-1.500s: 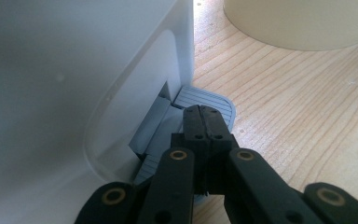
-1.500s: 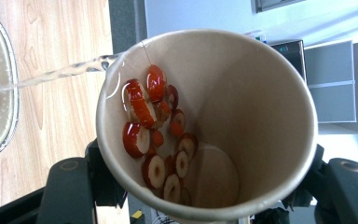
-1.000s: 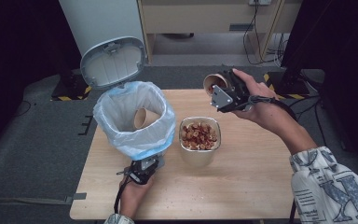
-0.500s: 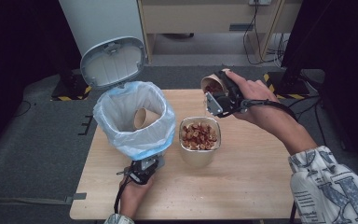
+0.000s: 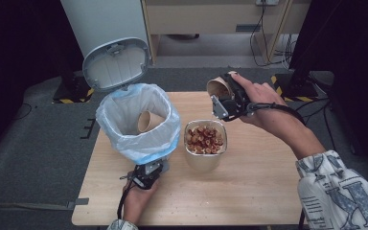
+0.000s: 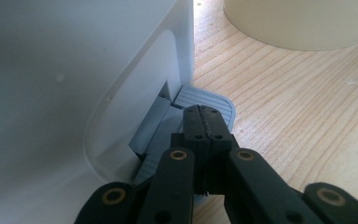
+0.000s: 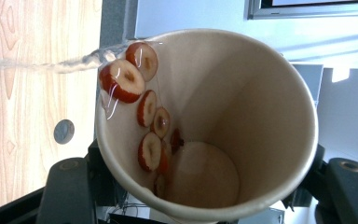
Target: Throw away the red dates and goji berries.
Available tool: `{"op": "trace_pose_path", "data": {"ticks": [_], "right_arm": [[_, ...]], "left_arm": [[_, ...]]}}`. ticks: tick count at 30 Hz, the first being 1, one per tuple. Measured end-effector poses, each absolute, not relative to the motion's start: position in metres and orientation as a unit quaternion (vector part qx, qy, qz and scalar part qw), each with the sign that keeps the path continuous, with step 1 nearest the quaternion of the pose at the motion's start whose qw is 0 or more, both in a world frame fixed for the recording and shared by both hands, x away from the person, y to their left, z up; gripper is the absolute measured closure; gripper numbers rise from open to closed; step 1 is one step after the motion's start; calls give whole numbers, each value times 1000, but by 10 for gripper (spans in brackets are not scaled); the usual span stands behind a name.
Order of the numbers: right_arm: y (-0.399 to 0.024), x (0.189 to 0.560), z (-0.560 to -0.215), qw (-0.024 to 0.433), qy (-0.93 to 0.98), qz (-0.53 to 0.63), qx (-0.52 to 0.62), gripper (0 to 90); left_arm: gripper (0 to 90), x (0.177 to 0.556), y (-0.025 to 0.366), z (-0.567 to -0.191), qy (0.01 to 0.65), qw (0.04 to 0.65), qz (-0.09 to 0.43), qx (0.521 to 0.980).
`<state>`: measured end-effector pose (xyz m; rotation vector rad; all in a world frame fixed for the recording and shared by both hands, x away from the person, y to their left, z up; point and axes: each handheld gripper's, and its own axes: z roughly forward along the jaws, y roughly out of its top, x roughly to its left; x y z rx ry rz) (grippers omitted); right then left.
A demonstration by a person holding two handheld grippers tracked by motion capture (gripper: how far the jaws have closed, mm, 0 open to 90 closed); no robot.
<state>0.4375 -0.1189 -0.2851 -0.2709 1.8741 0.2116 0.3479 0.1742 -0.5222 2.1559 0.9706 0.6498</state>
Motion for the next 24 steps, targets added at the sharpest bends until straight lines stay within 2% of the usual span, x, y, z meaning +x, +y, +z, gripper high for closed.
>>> {"op": "trace_pose_path", "data": {"ticks": [20,24], "right_arm": [[-118,436,-283,583,799,92,-118,328],[-113,433,-287,595,789,60,-141,328]], "left_arm": [[897,348,174,-522,375,338,249,827],[897,348,174,-522,374,338,249,827]]}}
